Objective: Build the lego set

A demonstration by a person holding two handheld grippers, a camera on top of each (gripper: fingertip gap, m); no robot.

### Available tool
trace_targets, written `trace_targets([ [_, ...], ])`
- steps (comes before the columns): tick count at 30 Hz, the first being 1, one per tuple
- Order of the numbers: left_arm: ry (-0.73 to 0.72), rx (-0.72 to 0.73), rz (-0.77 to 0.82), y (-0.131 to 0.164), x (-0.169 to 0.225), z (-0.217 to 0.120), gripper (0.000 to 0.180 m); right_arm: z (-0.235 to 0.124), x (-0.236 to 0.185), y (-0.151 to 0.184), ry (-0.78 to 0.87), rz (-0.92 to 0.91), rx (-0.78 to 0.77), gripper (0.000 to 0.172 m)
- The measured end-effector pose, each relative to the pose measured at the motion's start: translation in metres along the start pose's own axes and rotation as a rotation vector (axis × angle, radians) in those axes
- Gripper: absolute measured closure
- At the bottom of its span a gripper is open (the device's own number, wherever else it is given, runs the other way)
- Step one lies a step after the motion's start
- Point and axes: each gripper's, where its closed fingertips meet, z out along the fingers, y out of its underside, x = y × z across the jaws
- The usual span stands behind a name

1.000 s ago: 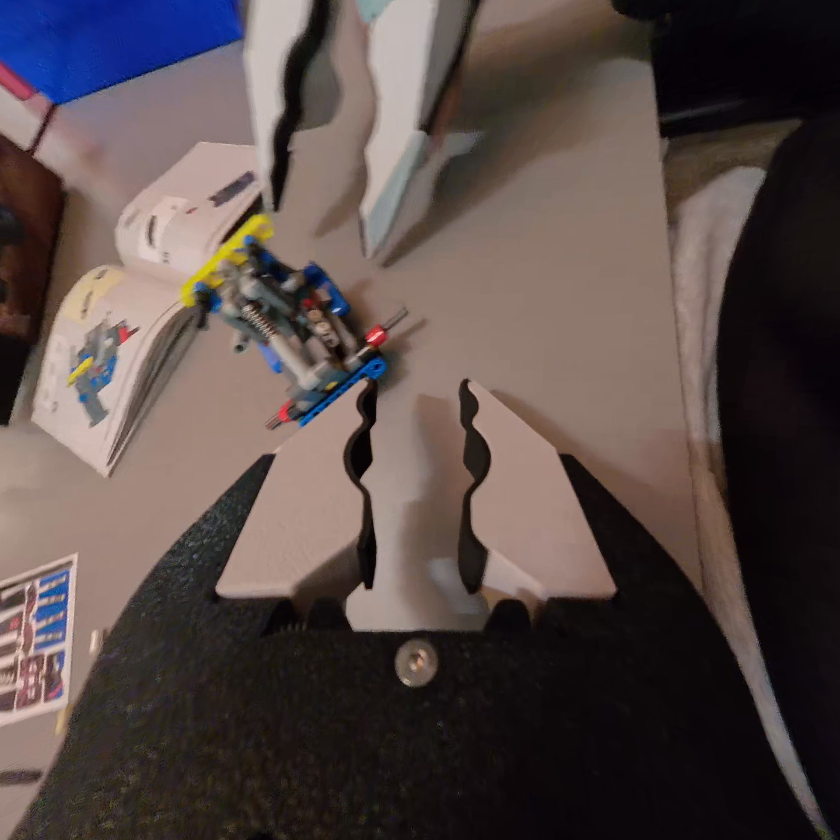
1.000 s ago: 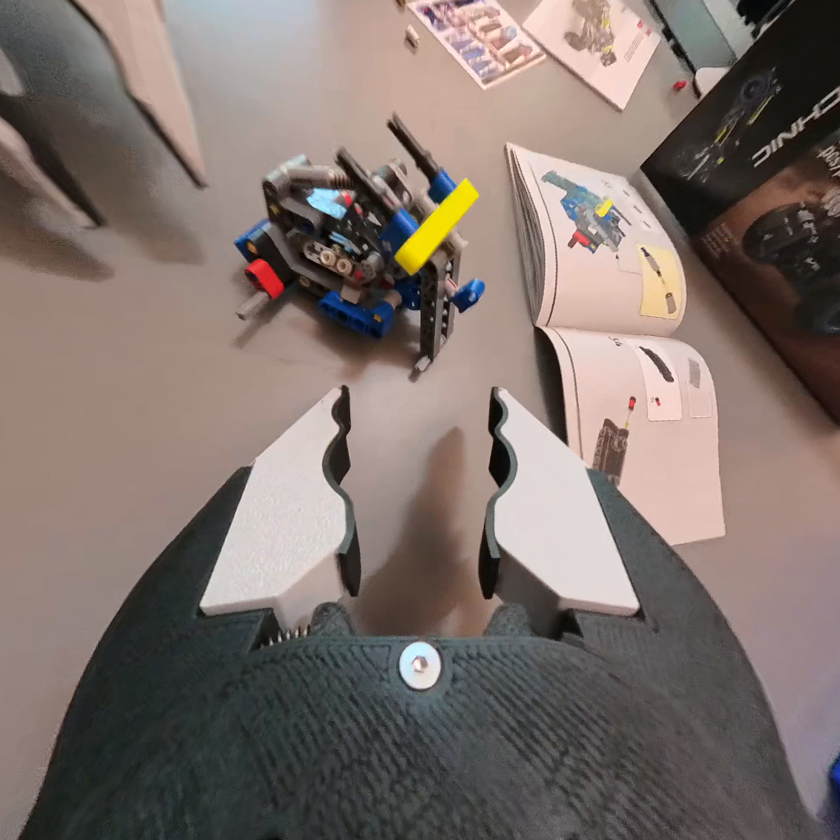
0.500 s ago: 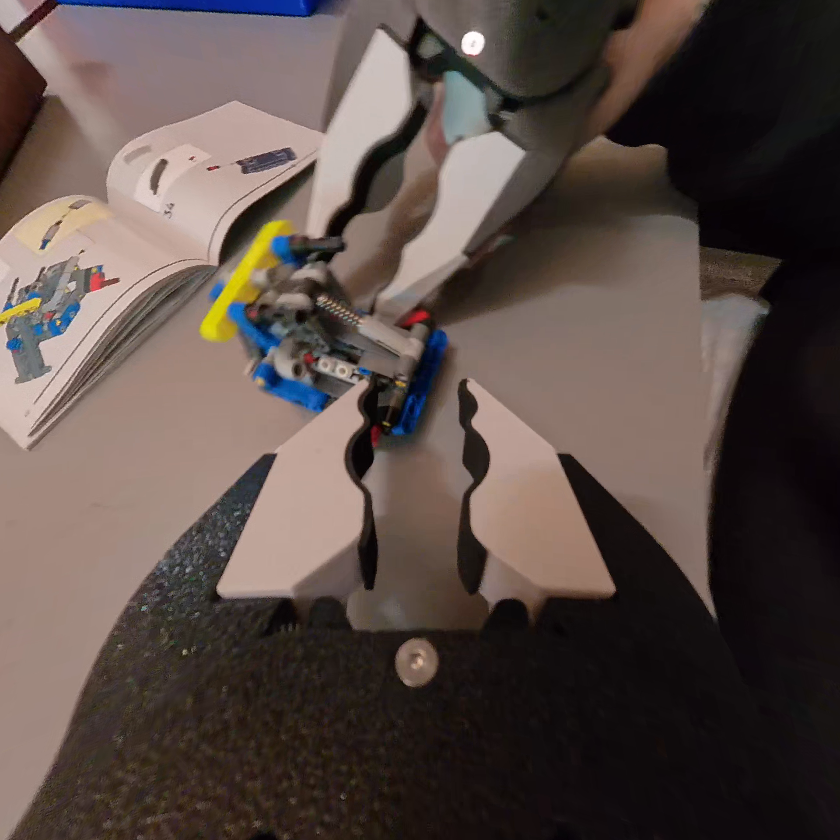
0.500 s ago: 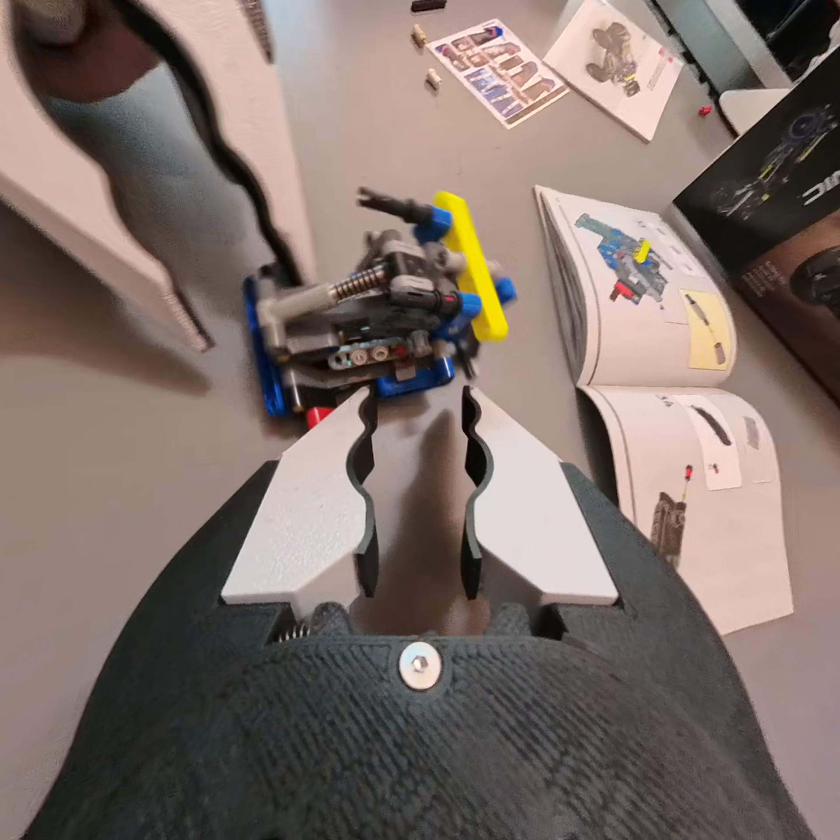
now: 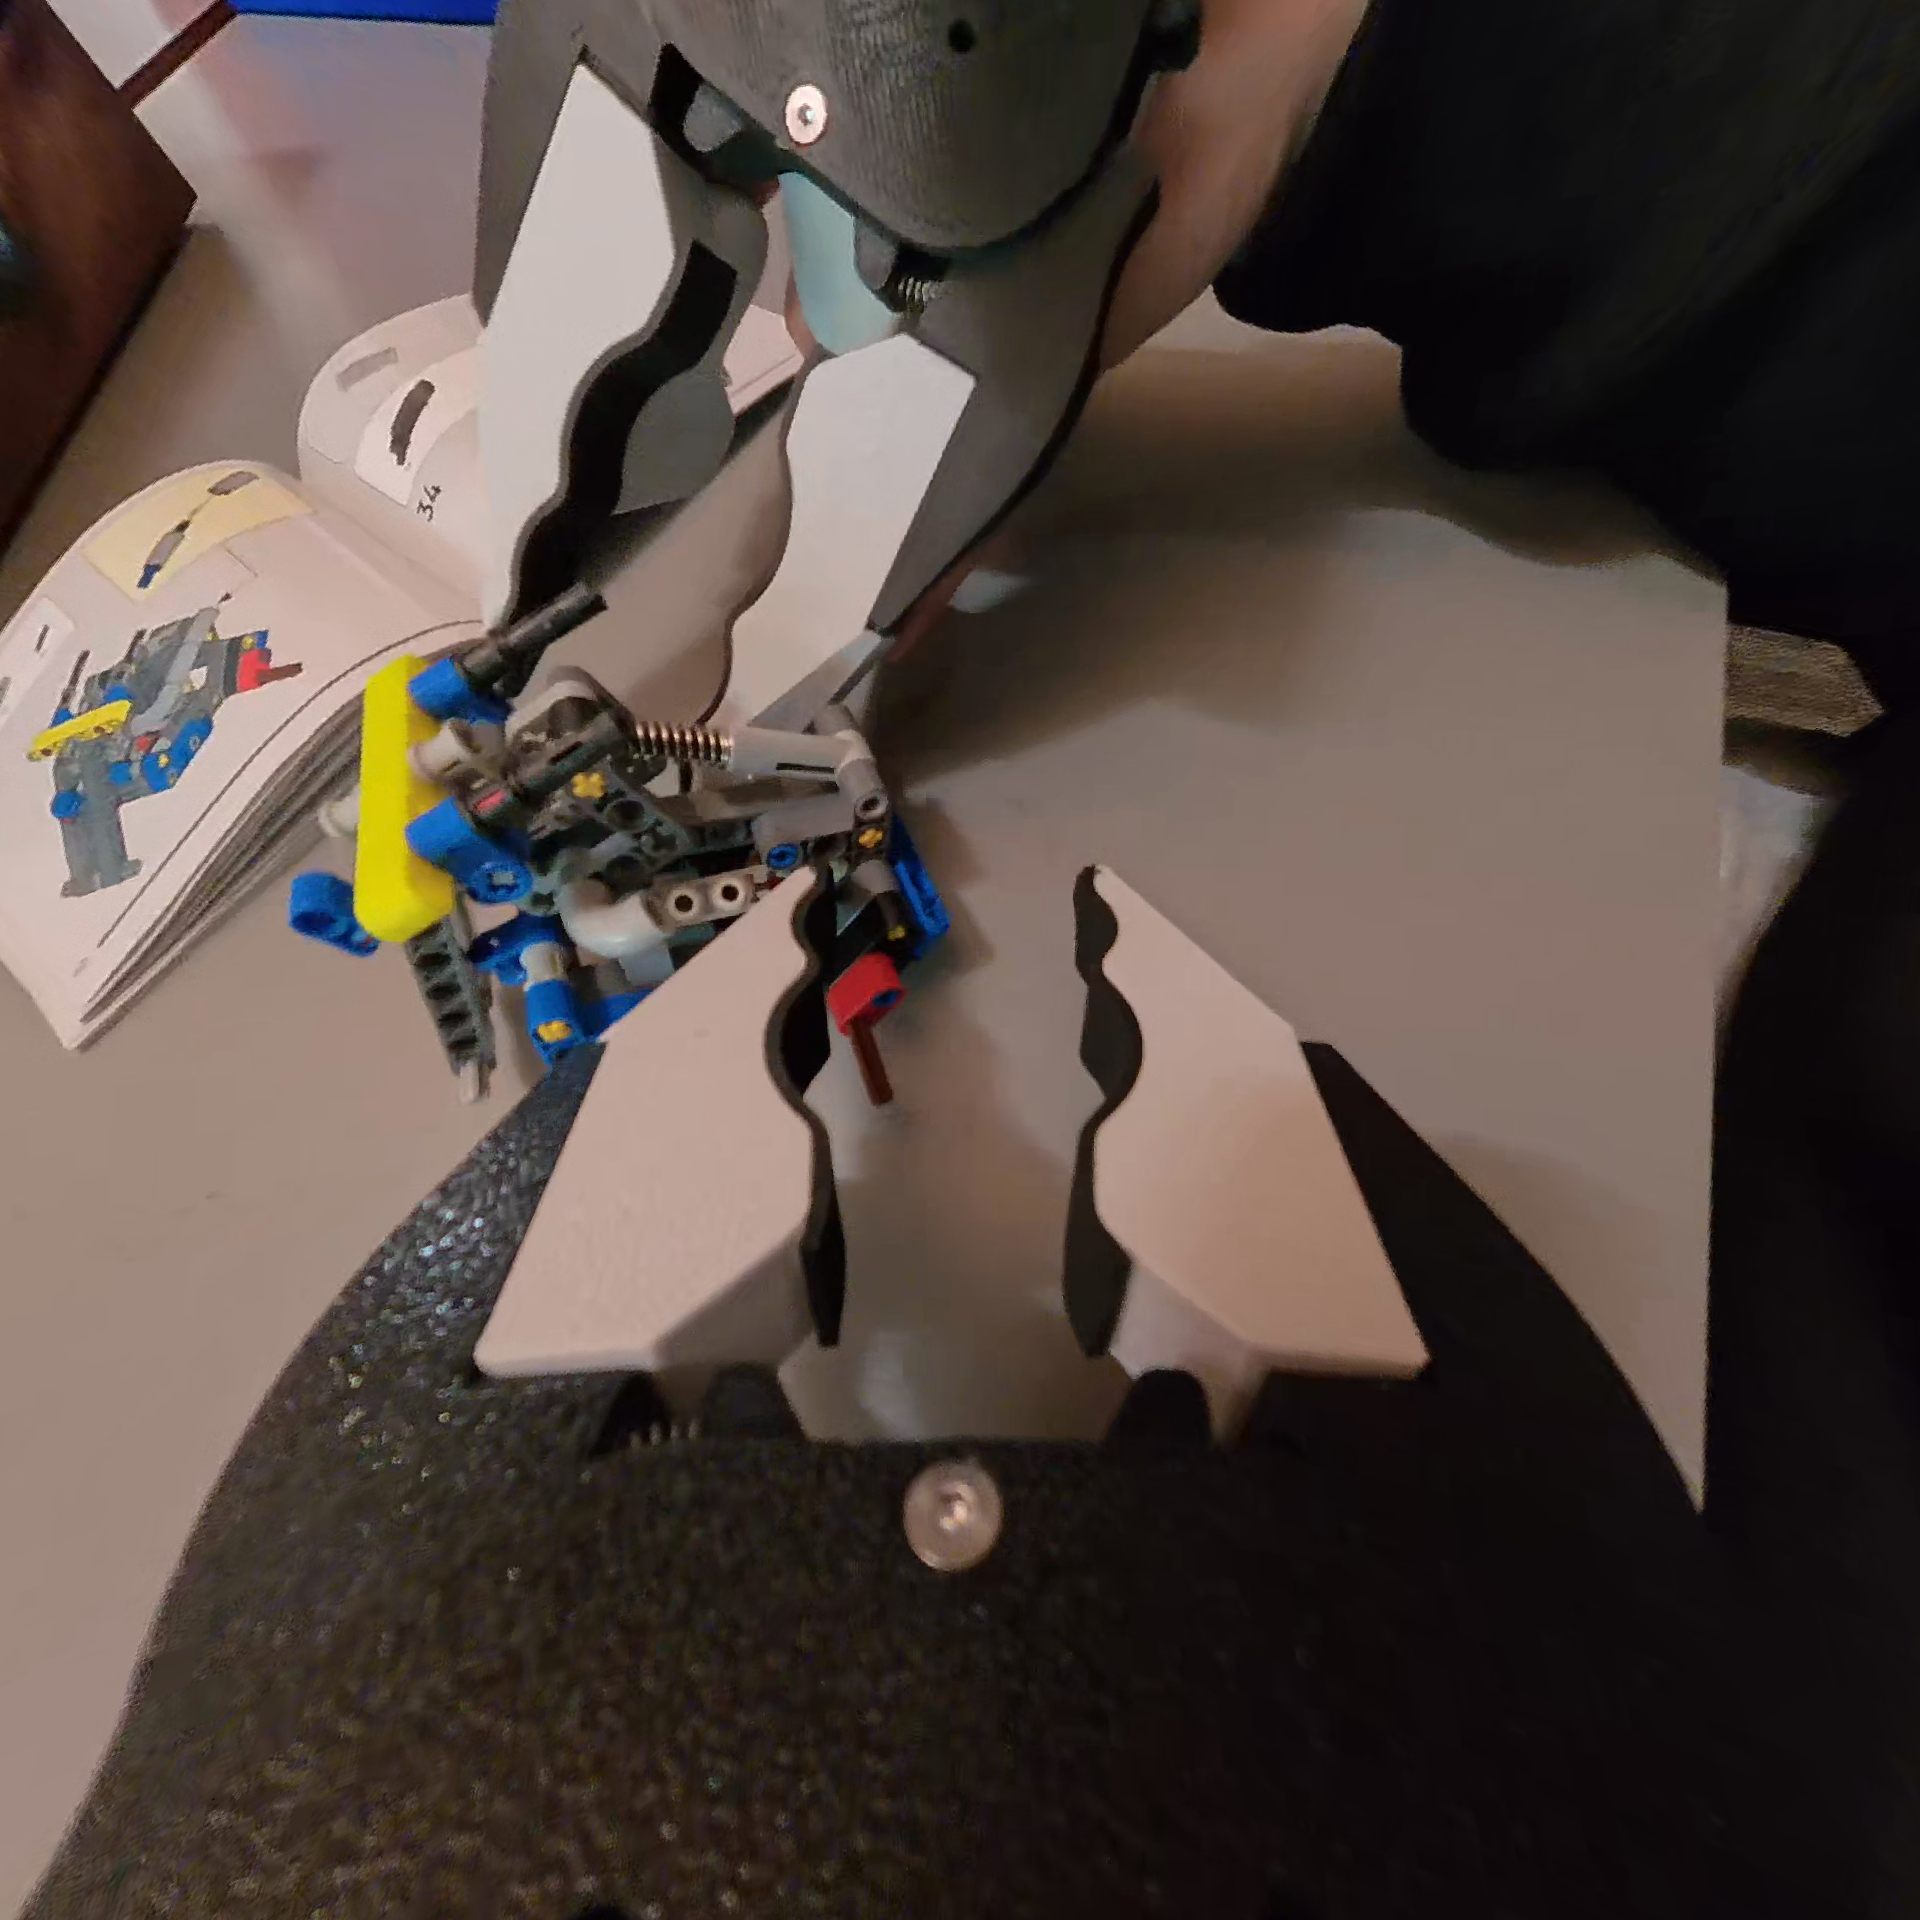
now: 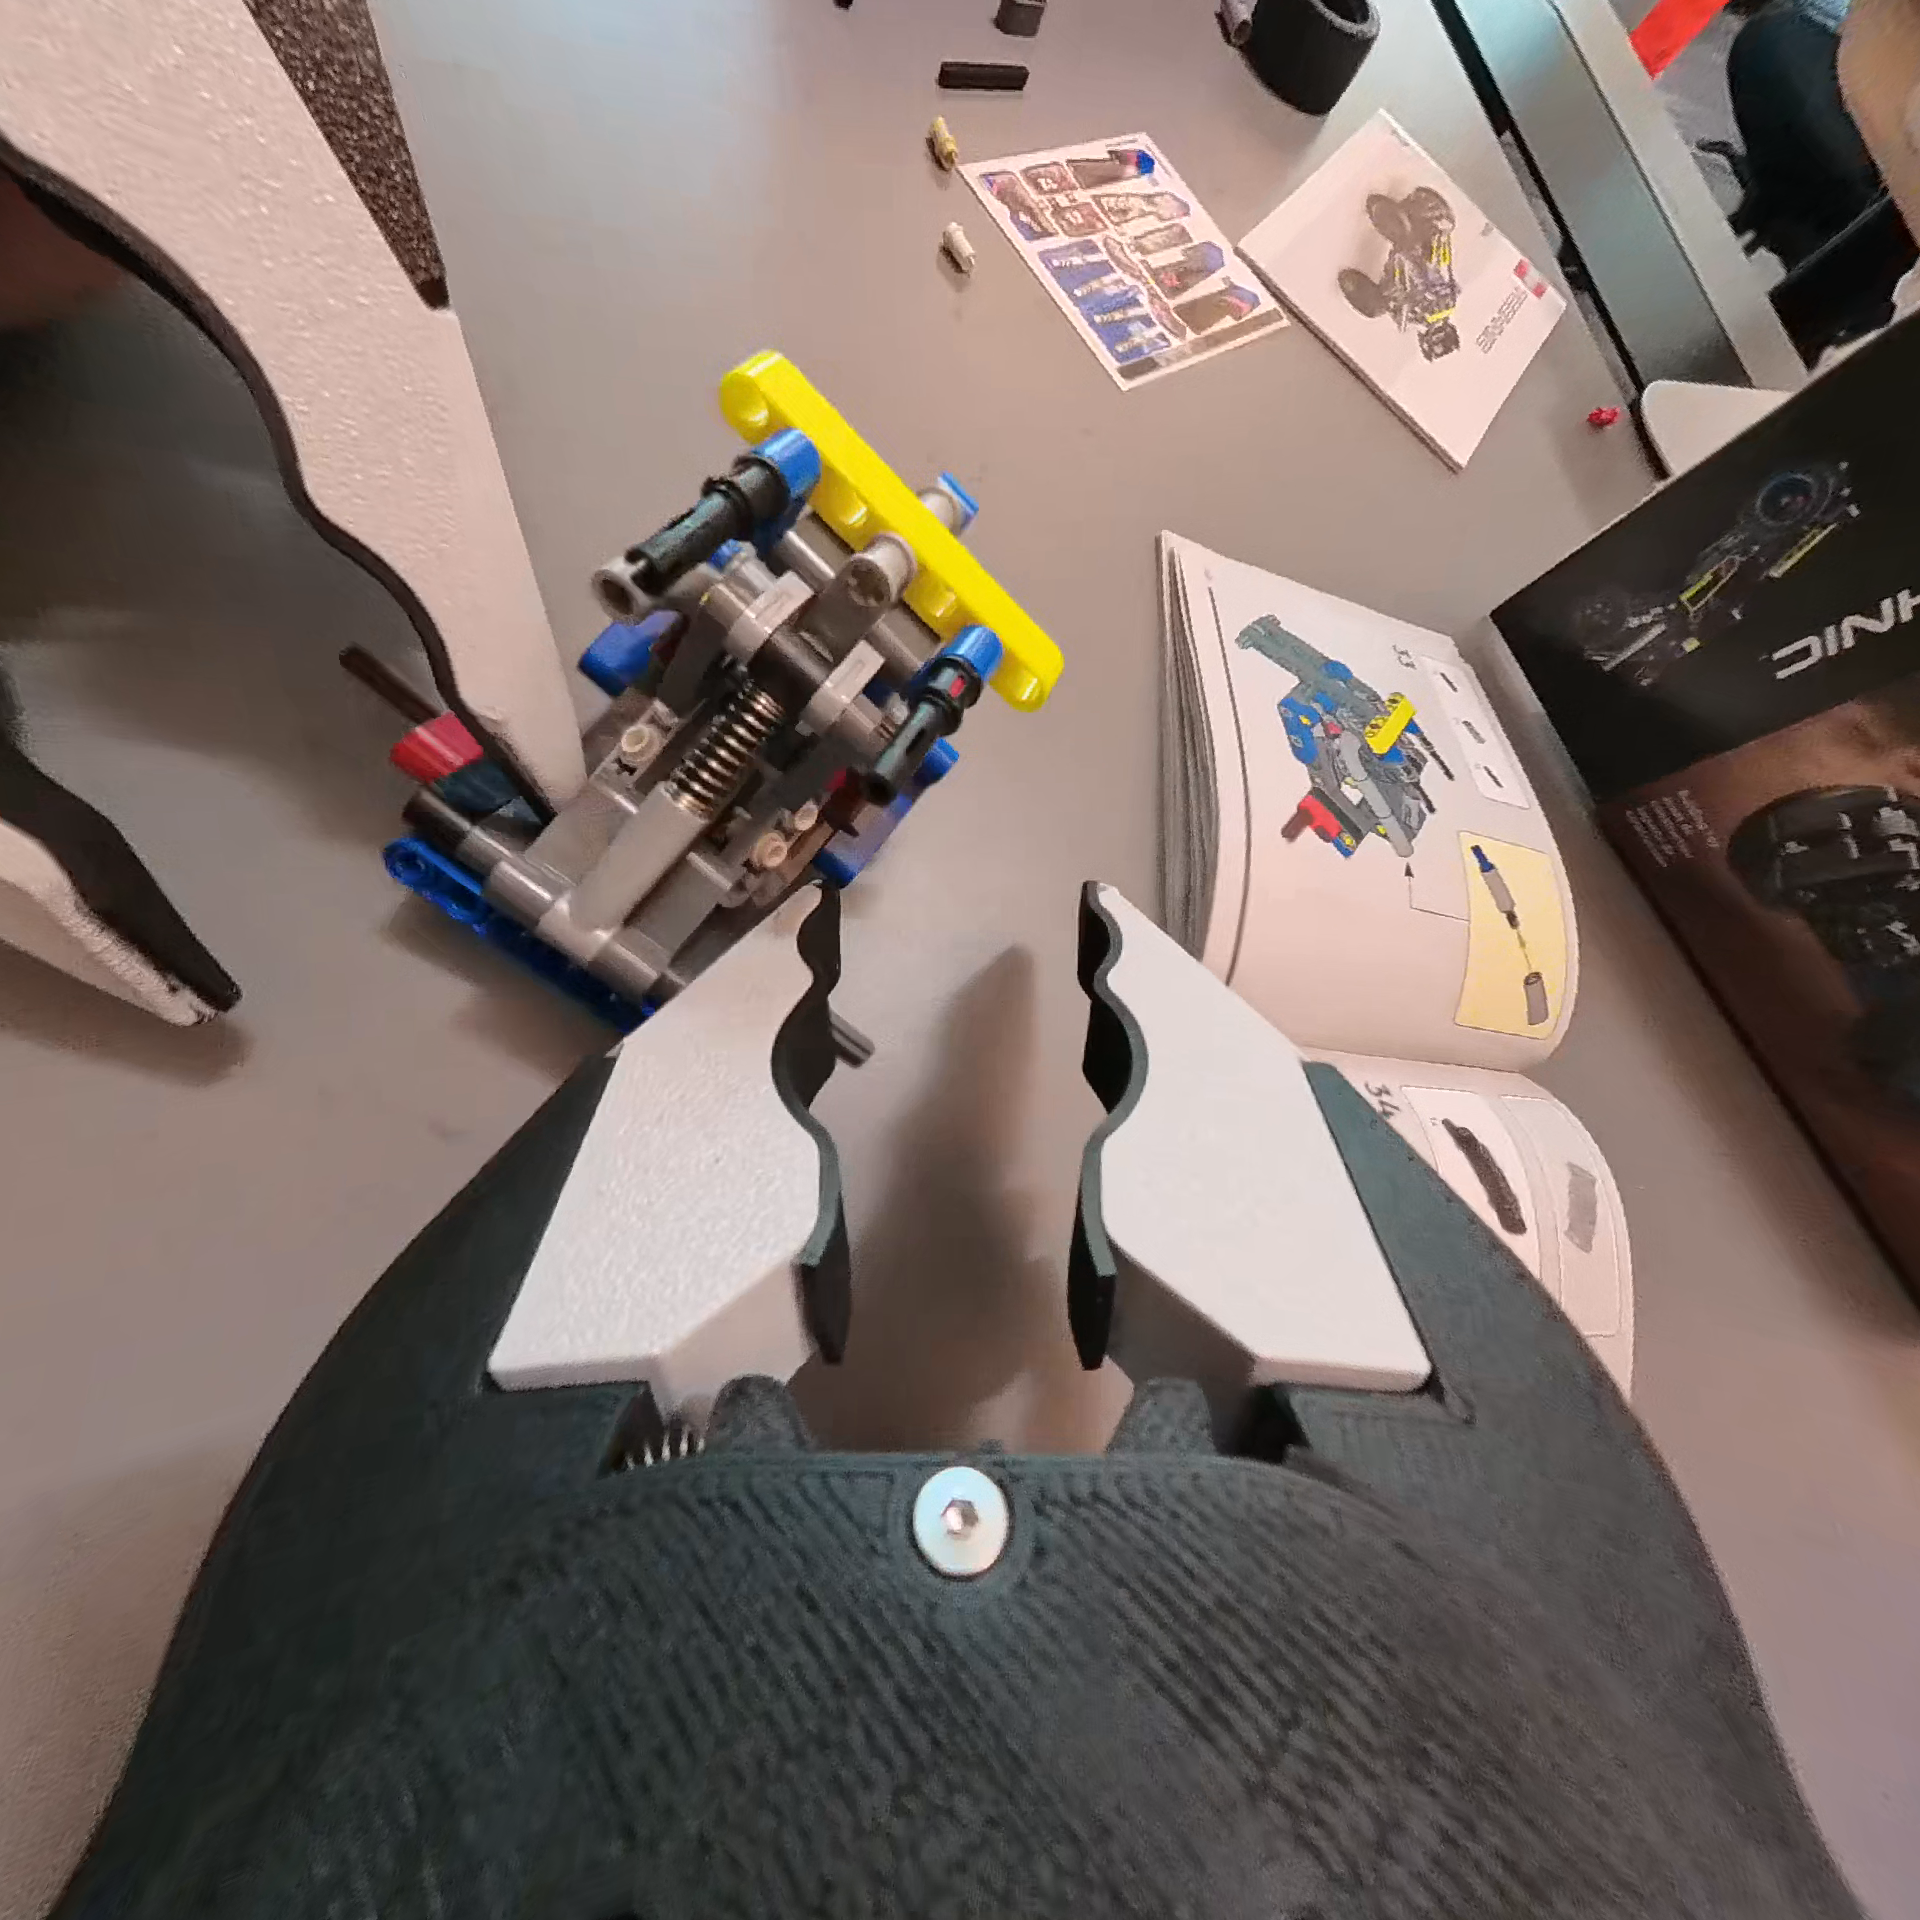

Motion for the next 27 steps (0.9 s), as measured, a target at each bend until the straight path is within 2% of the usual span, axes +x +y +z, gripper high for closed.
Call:
trace_targets([
  [7,0.055,0.008,-0.032,-0.007,0.003,0.006,0.137,-0.008,0.003,0.008,-0.039,-0.032,0.071,0.127],
  [12,0.058,0.001,0.02,-0.015,0.013,0.019,0.135,-0.018,0.01,0.017,-0.043,-0.07,0.067,0.117],
  [15,0.081,0.008,0.016,-0.019,0.017,0.022,0.135,-0.034,0.003,0.023,-0.09,-0.101,0.071,0.119],
  [20,0.111,0.007,0.013,-0.016,0.015,0.014,0.137,-0.071,0.0,0.007,-0.156,-0.034,0.238,0.111],
  [22,0.125,0.026,0.021,-0.016,0.012,0.002,0.14,-0.082,0.014,0.003,-0.096,0.006,0.306,0.111],
  [25,0.184,0.037,0.024,-0.011,0.009,-0.019,0.14,-0.089,0.058,0.008,0.161,0.076,0.382,0.114],
  [27,0.168,0.02,0.022,-0.001,-0.001,-0.031,0.14,-0.091,0.075,0.009,0.303,0.065,0.409,0.116],
])
